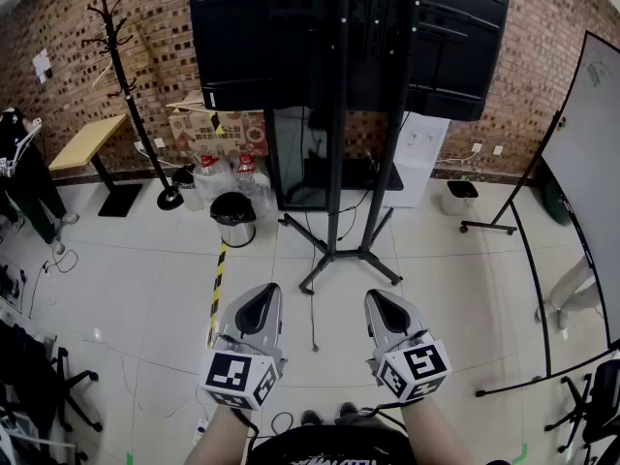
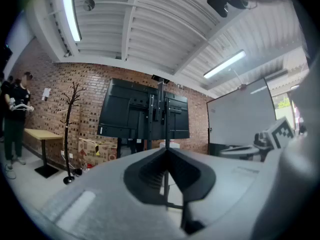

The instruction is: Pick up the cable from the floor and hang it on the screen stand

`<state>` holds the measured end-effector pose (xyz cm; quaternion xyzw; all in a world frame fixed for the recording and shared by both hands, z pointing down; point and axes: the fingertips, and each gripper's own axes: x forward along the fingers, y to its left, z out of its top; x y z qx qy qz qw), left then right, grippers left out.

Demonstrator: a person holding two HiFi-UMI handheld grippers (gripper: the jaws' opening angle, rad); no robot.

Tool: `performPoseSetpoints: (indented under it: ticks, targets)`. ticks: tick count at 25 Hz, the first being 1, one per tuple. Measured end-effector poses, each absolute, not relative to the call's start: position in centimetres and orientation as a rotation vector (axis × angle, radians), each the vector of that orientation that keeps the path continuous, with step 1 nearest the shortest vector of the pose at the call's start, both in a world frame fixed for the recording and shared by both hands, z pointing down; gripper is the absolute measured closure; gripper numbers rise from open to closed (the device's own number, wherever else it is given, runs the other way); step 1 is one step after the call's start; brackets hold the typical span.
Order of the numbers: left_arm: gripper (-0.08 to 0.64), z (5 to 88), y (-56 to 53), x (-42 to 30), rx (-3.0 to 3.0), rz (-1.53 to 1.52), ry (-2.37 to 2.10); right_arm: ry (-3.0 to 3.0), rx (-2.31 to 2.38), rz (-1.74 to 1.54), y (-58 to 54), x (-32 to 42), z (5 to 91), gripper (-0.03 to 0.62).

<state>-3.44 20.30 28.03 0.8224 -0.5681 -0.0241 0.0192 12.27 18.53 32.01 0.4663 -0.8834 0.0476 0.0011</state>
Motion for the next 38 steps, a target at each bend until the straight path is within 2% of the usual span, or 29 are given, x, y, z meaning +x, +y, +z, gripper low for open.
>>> performPoseSetpoints:
  ticks: [10, 24, 38]
  targets:
    - [0.555, 30.6, 20.2, -8.1, 2.465, -0.038, -1.819, -2.732, 1.521, 0.212, 16.9, 11.9, 34.3, 0.584]
    - [0.555, 32.4, 9.2, -11.8, 2.340, 0.099, -2.004, -2.797, 1.408, 0.346, 1.3, 8.2, 39.3, 0.584]
    - [0.555, 35.6, -3.5, -8.7, 2.305, 0.201, -2.003, -2.775, 1.244, 0.368, -11.5, 8.7, 45.5, 0.584]
